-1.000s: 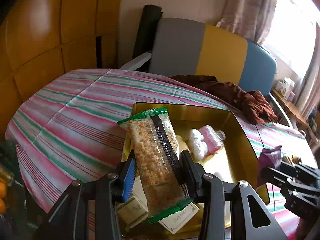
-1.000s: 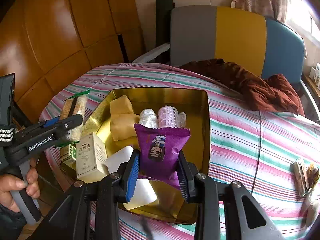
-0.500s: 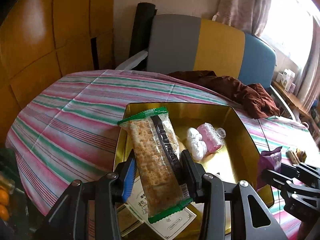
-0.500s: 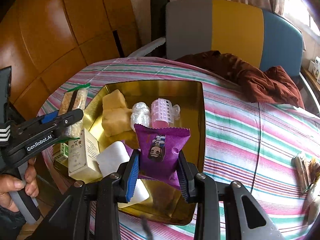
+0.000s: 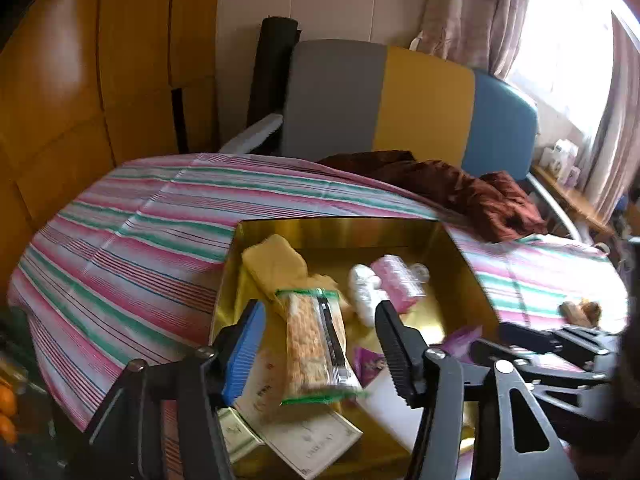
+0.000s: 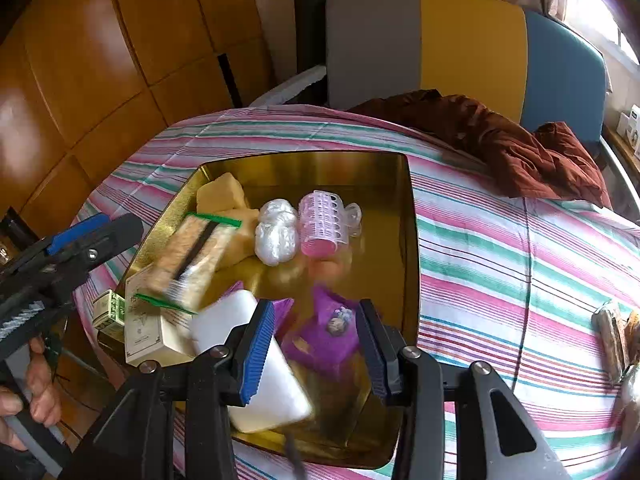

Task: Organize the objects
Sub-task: 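Open the right tool over the tin to drop the purple packet while the left tool releases the cracker packet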

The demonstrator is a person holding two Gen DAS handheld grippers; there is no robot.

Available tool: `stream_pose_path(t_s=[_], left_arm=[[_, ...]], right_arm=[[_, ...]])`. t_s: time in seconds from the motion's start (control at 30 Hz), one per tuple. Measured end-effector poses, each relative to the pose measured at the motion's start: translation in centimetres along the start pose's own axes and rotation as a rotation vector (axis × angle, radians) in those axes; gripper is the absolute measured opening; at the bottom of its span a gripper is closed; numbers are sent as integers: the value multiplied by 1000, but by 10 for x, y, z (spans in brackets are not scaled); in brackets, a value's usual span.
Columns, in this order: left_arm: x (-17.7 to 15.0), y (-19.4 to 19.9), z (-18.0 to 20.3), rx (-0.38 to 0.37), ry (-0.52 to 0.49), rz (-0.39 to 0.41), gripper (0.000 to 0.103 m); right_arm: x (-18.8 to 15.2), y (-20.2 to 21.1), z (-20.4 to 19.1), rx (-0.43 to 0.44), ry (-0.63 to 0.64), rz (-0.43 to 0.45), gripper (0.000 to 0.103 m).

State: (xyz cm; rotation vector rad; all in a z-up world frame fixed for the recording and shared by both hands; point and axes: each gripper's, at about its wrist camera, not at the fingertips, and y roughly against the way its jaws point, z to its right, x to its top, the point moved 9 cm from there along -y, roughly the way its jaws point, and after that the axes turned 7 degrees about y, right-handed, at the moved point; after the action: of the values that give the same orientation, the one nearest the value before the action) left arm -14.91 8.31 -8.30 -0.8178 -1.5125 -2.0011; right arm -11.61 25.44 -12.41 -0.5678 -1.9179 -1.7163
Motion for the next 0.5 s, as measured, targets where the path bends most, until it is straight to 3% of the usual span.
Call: stream_pose_path(t_s=[0.07,0.2,0.3,0.5], left_arm=[[1,8,3,-28,15,7,67],[3,20,14,-46,-8,21,68],[1,28,26,-57,-41,32,75],[-10,39,60,-85,-153,52,76]], right_arm=[[-1,2,0,0,-4,4,42],[-5,7,3,-10,-19,14,42],[-9,15,8,-28,-35,25,42],[-15,35,25,-82,-65,59,42]])
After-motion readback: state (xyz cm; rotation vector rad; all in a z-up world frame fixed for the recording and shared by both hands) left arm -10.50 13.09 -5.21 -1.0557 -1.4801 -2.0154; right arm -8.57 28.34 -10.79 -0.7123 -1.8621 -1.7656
